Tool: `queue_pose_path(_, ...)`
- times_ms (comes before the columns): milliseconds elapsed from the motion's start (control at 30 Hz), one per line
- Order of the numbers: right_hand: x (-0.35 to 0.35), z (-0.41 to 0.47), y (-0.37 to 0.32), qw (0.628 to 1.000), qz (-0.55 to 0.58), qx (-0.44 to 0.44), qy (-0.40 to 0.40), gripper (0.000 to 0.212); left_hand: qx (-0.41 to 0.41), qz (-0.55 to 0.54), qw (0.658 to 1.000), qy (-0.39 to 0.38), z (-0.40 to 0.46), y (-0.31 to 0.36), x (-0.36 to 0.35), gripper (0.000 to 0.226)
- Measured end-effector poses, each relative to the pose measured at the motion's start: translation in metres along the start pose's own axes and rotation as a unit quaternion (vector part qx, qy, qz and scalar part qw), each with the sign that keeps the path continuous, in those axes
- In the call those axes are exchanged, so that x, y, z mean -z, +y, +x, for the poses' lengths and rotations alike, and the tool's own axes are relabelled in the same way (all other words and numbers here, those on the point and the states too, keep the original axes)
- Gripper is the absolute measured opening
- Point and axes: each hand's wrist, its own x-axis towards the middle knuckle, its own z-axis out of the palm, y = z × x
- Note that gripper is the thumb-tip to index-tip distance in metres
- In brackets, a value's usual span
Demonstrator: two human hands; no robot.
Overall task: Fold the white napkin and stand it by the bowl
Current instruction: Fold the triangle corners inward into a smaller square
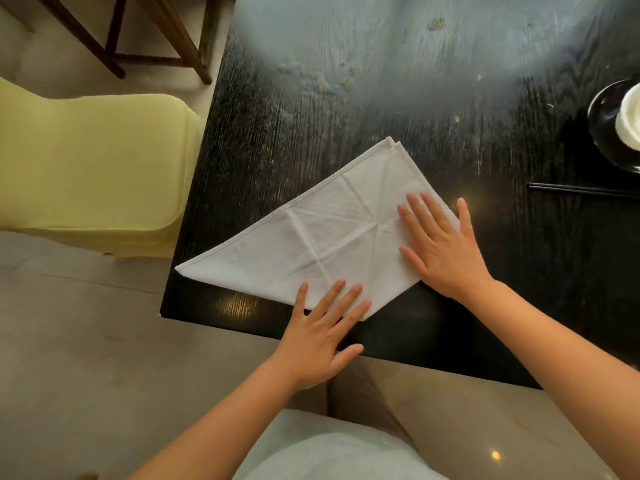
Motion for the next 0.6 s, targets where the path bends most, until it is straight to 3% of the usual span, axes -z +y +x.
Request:
queue_pose_path(133,0.009,0.011,-0.061,0.998,0.049,0.022,0.017,0.063,0.209,-0.050,0.976,0.045,-0.013,-0.029,0.001,0.059)
queue_pose_path(300,0.013,0.032,-0.137,0.994,0.078,0.071,0.011,0.059,0.420,-0.114,0.892,0.126,-0.036,-0.080,0.005,0.061)
queue_pose_path(400,0.008,0.037,-0.169,0.992,0.074,0.099,-0.015,0.059,0.478,-0.147,0.847,0.182,-0.043,-0.102,0.019,0.061)
queue_pose_path(600,-0.010,0.035,-0.193,0.987,0.078,0.139,-0.032,0.059,0.511,-0.214,0.797,0.239,-0.049,-0.127,0.040,0.043)
